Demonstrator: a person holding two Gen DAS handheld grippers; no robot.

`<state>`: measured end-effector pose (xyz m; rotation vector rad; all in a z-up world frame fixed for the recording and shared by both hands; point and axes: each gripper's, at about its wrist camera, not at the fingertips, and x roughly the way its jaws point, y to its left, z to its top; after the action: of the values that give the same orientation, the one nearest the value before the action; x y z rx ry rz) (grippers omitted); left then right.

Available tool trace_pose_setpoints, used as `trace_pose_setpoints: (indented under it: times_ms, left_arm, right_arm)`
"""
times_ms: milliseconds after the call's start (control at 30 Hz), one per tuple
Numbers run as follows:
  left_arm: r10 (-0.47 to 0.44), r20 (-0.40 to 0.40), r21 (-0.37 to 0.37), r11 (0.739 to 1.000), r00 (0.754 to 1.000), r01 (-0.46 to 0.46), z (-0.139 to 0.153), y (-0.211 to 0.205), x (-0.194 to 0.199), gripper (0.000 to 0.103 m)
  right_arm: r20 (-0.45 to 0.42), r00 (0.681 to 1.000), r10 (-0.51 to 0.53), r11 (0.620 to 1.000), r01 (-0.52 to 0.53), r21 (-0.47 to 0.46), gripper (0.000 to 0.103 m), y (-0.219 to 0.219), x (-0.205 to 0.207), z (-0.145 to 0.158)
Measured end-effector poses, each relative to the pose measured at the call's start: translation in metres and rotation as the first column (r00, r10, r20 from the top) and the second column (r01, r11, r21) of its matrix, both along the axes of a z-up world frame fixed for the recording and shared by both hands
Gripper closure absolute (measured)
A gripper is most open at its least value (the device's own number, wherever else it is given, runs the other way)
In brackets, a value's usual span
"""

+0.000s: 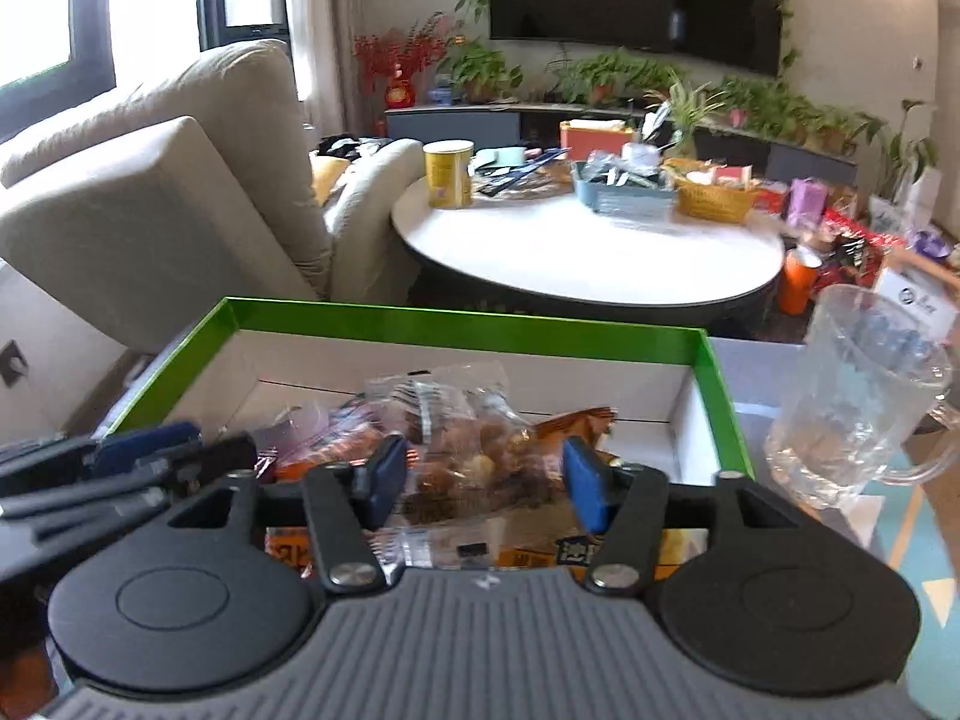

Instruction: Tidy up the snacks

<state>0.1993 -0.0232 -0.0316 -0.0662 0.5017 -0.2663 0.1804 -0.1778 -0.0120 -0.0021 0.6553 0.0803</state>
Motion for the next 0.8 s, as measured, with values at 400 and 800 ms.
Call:
trace_pose_setpoints:
  times_ms: [400,800]
  left_arm:
    - [0.021,0.037,-0.082,0.996,0.999,-0.018,0.026,0.021,-0.038,0.048]
    - [0.011,0.08,-0.018,1.0,0.997,-0.01,0.036,0.022,-0.134,0.035]
  right_arm:
    - [0.036,0.997,-0.071,0.994,0.067,0.085,0.05,-0.022,-0.042,0.022]
    - [0.077,0.996,-0.052,0.994,0.045,0.095,0.05,-0.024,-0.13,0.029]
